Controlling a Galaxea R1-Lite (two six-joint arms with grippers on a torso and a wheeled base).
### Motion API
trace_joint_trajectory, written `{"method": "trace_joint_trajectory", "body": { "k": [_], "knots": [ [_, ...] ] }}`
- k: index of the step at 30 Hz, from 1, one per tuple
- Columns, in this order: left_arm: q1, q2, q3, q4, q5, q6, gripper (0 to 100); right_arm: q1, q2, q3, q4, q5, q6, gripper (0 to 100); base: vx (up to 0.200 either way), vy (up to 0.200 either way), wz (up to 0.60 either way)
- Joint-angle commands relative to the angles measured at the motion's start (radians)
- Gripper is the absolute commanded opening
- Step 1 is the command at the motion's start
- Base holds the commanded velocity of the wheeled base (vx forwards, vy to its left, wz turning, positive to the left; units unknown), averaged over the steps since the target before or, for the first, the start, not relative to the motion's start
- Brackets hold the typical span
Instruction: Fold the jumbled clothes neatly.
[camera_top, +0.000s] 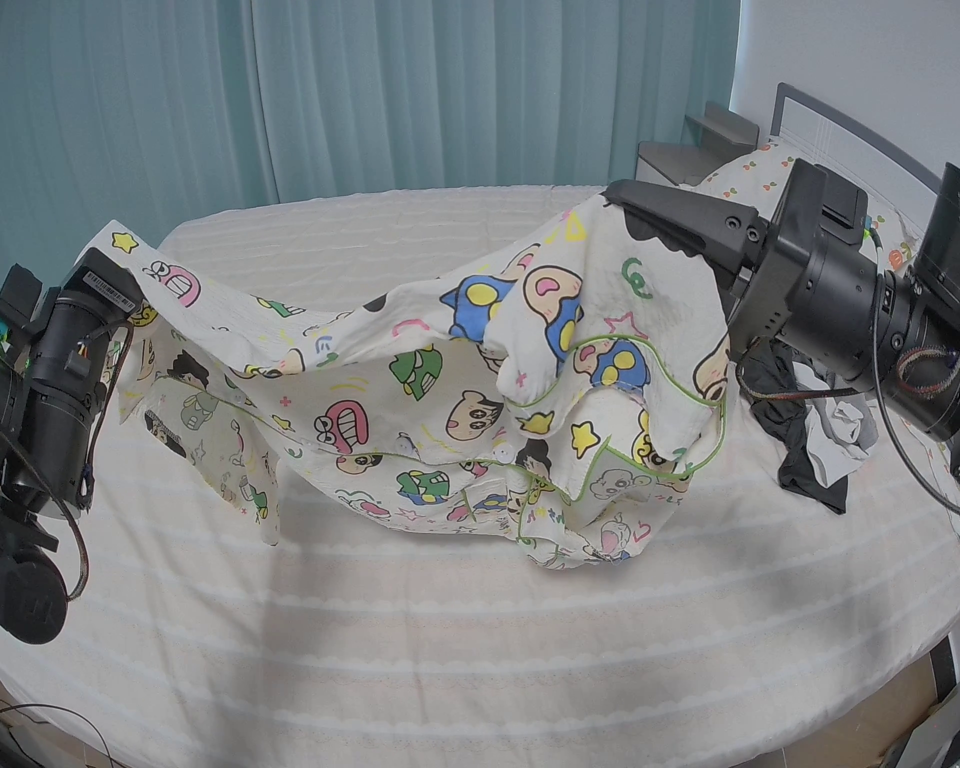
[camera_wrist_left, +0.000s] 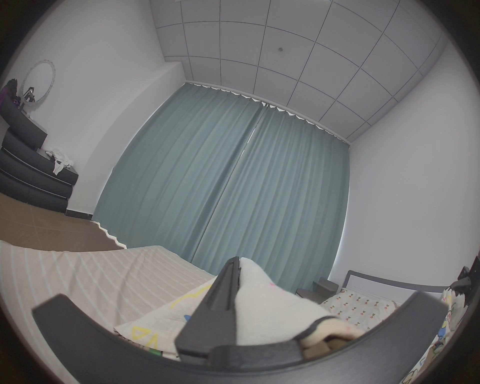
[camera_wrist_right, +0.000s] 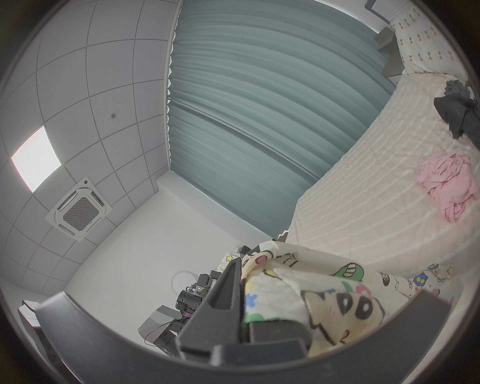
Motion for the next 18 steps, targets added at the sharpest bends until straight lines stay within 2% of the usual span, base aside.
{"method": "trace_joint_trajectory", "body": {
  "k": [1,10,18],
  "knots": [
    [0.000,-0.012,0.017,-0.001,0.000,-0.002,0,0.001,-0.005,0.006,0.000,0.001,0.001,0,0.000,0.000,0.00],
    [-0.002,-0.037,0.060,-0.001,-0.003,-0.002,0,0.024,-0.037,0.026,0.000,0.001,-0.010,0,0.000,0.000,0.00],
    [-0.003,-0.077,0.094,-0.001,-0.001,-0.001,0,0.035,-0.076,0.064,0.000,-0.003,-0.049,0,-0.200,0.000,0.00]
  ]
}}
